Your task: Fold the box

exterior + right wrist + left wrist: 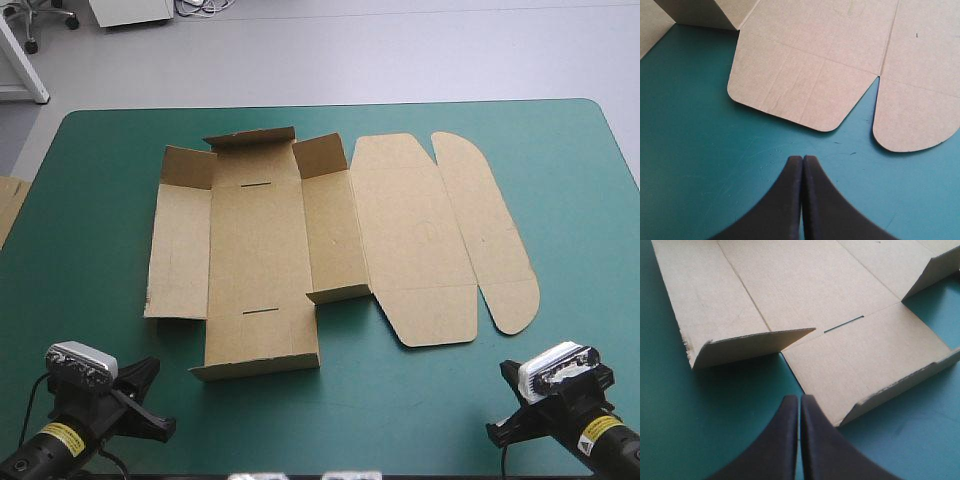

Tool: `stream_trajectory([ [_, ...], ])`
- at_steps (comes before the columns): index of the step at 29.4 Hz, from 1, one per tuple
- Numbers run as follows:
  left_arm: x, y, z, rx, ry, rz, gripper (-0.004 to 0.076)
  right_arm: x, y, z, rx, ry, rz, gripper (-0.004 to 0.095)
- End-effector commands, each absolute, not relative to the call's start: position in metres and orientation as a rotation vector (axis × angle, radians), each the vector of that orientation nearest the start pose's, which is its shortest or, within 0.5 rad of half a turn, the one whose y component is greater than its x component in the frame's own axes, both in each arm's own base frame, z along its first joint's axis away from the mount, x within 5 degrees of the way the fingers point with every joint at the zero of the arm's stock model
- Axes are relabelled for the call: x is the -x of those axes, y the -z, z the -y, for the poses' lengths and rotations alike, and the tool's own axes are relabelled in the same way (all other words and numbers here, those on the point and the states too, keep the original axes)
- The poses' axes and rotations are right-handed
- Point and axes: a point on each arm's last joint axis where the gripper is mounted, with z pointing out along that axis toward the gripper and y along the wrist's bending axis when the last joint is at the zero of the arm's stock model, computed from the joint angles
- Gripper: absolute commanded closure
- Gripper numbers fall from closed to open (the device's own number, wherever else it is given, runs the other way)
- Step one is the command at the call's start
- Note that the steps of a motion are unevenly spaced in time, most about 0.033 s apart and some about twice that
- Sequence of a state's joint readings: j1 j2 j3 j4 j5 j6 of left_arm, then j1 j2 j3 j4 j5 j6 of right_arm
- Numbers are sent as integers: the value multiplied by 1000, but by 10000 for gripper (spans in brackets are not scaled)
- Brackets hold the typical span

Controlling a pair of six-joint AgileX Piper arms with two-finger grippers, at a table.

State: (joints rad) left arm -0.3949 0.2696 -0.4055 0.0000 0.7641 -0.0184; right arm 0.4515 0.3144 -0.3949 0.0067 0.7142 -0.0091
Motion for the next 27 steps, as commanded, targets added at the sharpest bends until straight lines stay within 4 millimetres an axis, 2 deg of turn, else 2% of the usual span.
stream_trajectory([
  [1, -54, -278, 23, -384, 263, -2008, 719, -63, -275, -30, 472, -273, -1998, 929],
  [21, -54, -277, 23, -383, 269, -2013, 719, -63, -276, -30, 471, -274, -1993, 929],
  [24, -54, -283, 23, -368, 280, -2046, 718, -64, -291, -31, 430, -302, -1907, 927],
  [27, -59, -299, 23, -384, 233, -2089, 709, -67, -319, -31, 375, -320, -1800, 926],
])
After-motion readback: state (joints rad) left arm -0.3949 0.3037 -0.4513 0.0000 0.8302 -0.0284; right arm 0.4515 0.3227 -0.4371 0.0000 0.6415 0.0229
